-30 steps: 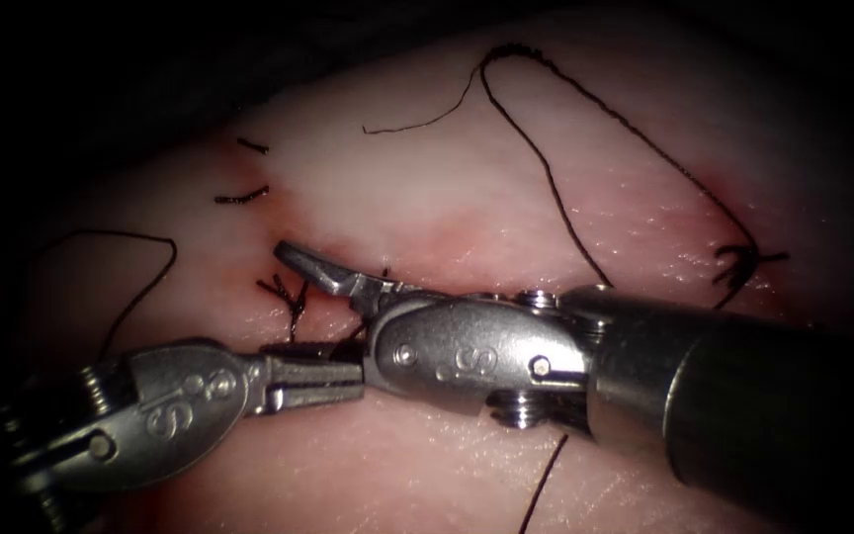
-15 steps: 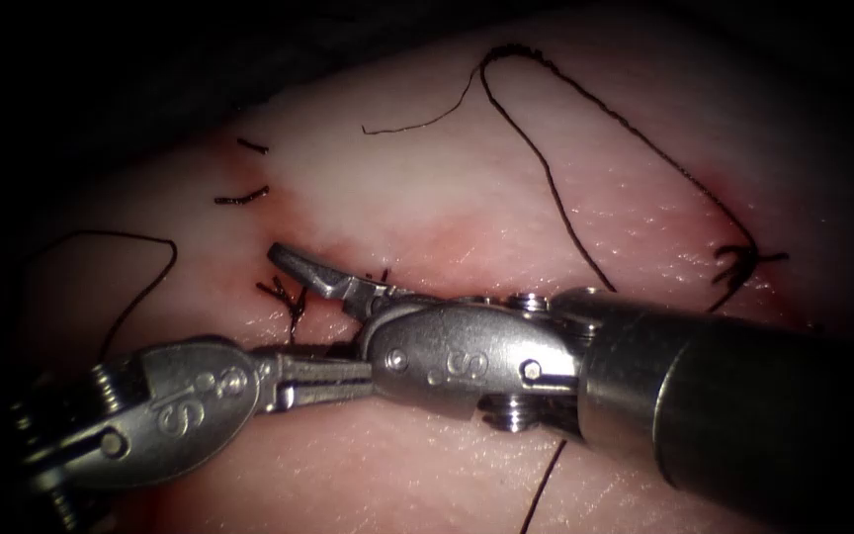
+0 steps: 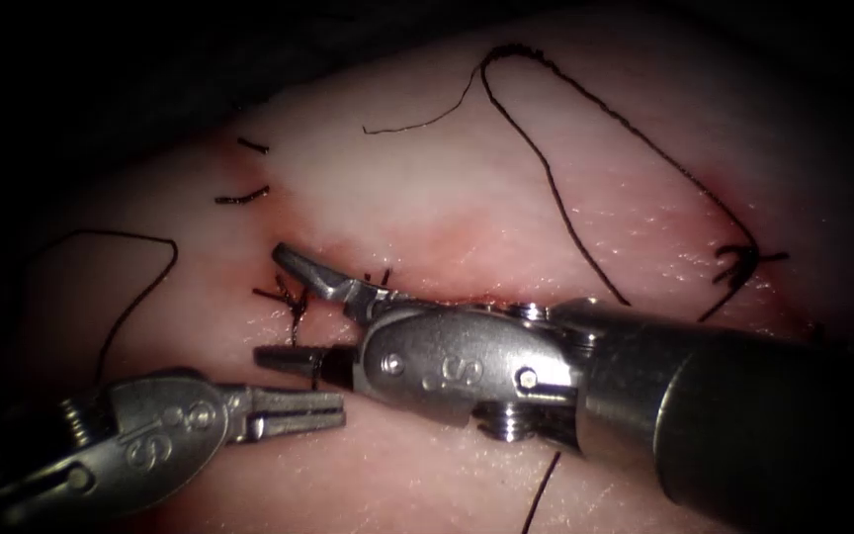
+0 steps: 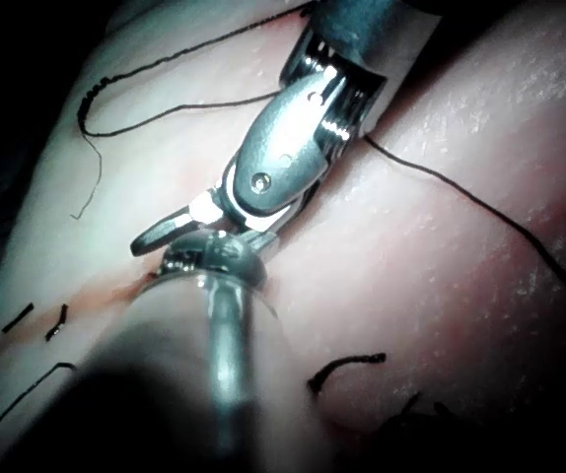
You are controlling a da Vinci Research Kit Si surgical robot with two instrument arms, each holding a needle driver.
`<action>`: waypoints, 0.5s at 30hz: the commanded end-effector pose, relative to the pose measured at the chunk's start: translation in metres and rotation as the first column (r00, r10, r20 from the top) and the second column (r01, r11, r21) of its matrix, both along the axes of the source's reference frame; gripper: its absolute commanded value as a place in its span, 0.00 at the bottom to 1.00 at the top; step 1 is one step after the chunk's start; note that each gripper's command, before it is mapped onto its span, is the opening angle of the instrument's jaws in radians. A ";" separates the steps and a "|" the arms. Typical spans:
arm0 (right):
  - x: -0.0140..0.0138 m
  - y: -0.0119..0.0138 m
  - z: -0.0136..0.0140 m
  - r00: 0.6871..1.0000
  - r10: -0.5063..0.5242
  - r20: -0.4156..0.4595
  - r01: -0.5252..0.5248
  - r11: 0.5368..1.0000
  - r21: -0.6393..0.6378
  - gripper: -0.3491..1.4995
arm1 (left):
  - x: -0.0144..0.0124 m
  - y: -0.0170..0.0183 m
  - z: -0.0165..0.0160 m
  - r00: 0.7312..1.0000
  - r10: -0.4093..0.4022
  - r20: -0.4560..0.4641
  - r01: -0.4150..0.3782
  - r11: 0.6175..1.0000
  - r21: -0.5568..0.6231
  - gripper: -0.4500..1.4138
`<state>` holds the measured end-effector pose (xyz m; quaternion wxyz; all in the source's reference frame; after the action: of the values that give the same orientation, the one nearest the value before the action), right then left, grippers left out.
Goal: Wound Closure
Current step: Use the right tool to snip the suture.
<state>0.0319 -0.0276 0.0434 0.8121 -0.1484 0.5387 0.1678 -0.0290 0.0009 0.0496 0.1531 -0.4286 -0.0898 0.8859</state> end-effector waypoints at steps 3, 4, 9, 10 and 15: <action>-0.0028 0.0001 -0.0016 0.999 -0.032 -0.027 0.032 0.999 0.006 0.84 | 0.0004 -0.0006 0.0002 1.000 -0.007 0.012 0.007 1.000 -0.020 0.00; -0.0038 0.0000 -0.0022 0.999 -0.036 -0.029 0.037 0.999 0.011 0.81 | 0.0006 -0.0010 0.0003 1.000 -0.017 0.024 0.017 1.000 0.004 0.00; -0.0101 0.0005 -0.0064 0.998 0.038 -0.044 -0.039 0.999 -0.006 0.73 | 0.0016 -0.0039 0.0020 0.988 -0.116 0.097 0.088 0.963 0.253 0.33; -0.0116 0.0008 -0.0077 0.997 0.061 -0.044 -0.062 0.998 -0.014 0.72 | 0.0018 -0.0047 0.0030 0.988 -0.134 0.080 0.106 0.952 0.289 0.50; -0.0135 0.0009 -0.0098 0.996 0.075 -0.039 -0.076 0.997 -0.026 0.70 | 0.0029 -0.0057 0.0070 0.987 -0.147 0.061 0.122 0.944 0.306 0.77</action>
<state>0.0174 -0.0276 0.0335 0.7940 -0.1756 0.5485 0.1947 -0.0249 -0.0056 0.0568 0.2751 -0.4332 -0.1997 0.8347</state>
